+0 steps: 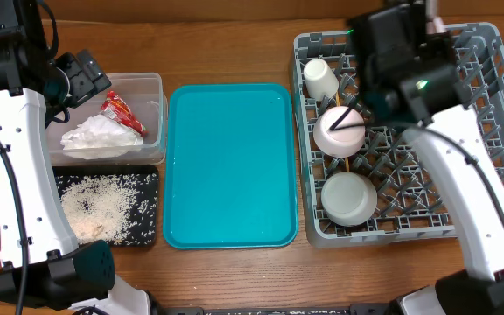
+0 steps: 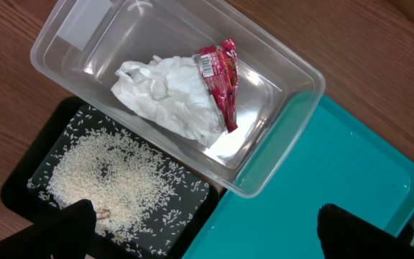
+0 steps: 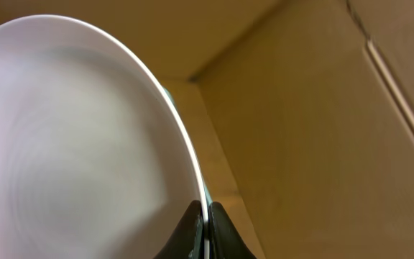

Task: Sort waste into correct bins and load items into the dishwasher
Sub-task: 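Lift the pink plate and carry it right into the dish rack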

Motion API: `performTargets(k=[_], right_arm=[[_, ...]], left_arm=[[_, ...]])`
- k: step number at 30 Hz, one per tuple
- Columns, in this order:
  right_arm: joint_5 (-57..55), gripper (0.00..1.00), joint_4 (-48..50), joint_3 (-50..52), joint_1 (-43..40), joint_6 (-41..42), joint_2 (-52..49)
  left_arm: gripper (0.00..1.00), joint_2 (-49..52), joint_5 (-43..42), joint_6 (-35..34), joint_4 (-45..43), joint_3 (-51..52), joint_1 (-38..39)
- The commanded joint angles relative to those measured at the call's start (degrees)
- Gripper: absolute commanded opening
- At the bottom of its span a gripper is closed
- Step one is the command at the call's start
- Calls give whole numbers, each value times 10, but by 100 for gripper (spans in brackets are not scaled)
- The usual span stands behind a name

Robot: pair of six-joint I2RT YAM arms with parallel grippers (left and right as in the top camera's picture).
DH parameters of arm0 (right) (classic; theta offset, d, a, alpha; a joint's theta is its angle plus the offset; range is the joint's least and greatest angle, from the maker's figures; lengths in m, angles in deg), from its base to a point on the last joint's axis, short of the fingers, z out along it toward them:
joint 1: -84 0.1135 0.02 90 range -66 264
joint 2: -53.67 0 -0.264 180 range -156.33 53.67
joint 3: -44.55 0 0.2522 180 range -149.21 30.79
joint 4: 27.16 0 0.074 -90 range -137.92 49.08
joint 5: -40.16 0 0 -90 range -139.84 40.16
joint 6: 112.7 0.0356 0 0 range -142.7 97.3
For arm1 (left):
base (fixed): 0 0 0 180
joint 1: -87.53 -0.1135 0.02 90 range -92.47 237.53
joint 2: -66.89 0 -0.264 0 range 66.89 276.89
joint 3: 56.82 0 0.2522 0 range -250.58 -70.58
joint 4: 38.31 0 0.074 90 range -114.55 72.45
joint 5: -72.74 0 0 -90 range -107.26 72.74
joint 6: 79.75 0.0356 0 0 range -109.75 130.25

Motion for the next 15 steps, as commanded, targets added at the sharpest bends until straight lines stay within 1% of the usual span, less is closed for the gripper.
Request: performTargets(k=[1,3,7,15], right_arm=[[5,4,11,17,-50,15,-10],[10,4,20,28,-78,14,-18],[68,4,29,31,-122,14,-43],[128,4,46,31,-128,-12,-98]], left_arm=[[100,-6,-2,5,-1,-3,0],[100,-6,-2,5,-1,-3,0],[100,-6,-2,5,-1,-3,0],[100,-6,-2,5,-1,-3,0]])
